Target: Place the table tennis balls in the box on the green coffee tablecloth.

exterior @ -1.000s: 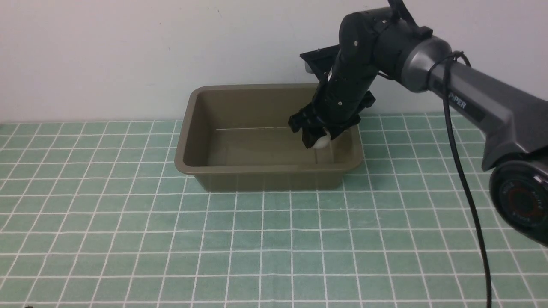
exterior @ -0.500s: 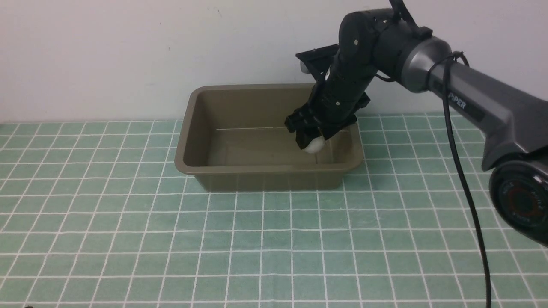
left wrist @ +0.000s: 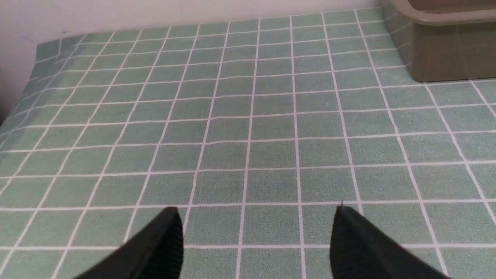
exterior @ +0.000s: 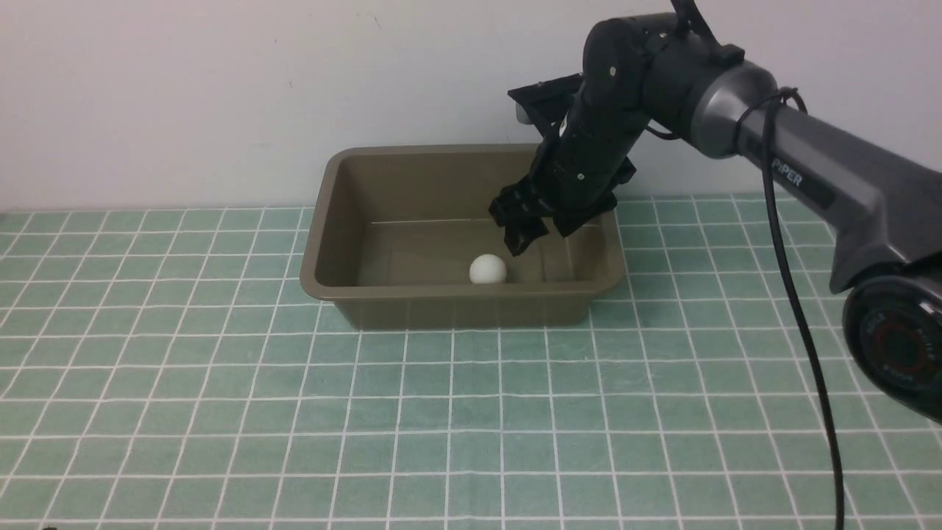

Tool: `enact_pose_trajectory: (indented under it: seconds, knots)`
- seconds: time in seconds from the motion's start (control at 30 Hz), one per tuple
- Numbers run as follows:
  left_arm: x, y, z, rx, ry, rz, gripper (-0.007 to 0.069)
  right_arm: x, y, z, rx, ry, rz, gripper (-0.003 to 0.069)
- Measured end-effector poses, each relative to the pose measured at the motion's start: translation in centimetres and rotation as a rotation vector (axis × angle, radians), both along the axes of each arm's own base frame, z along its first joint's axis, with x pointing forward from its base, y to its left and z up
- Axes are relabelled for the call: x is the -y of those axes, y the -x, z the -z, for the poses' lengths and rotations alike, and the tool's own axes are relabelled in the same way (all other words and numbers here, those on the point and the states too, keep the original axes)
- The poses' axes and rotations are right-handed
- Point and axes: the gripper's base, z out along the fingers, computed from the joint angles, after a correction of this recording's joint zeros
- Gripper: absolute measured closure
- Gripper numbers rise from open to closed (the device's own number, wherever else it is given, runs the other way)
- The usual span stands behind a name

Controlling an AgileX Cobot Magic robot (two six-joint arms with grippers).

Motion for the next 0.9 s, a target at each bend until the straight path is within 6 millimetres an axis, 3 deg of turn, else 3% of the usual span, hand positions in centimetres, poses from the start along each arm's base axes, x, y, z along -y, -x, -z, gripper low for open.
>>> enact_pose_trajectory:
  seconds: [0.13, 0.33, 0.43, 0.57, 0.67, 0.73, 0.9]
  knots:
    - [0.0, 0.0, 0.0, 0.000, 0.000, 0.000, 0.0164, 0.4, 0.3, -1.6, 0.028, 0.009, 0.000, 0.0167]
    - [0.0, 0.0, 0.0, 0.000, 0.000, 0.000, 0.0164, 4.1, 0.9, -8.3, 0.152, -0.029, 0.062, 0.0166]
    - [0.0, 0.0, 0.0, 0.000, 0.000, 0.000, 0.0164, 8.4, 2.0, -13.9, 0.259, -0.062, 0.146, 0.0166]
    - [0.0, 0.0, 0.0, 0.000, 0.000, 0.000, 0.0164, 12.7, 5.1, -19.2, 0.351, -0.082, 0.228, 0.0166]
    - [0.0, 0.0, 0.0, 0.000, 0.000, 0.000, 0.0164, 14.8, 7.3, -21.4, 0.385, -0.083, 0.266, 0.0166]
    - [0.0, 0.0, 0.0, 0.000, 0.000, 0.000, 0.0164, 16.6, 10.1, -23.3, 0.416, -0.084, 0.298, 0.0166]
    - [0.0, 0.0, 0.0, 0.000, 0.000, 0.000, 0.0164, 17.7, 14.4, -25.2, 0.447, -0.084, 0.310, 0.0168]
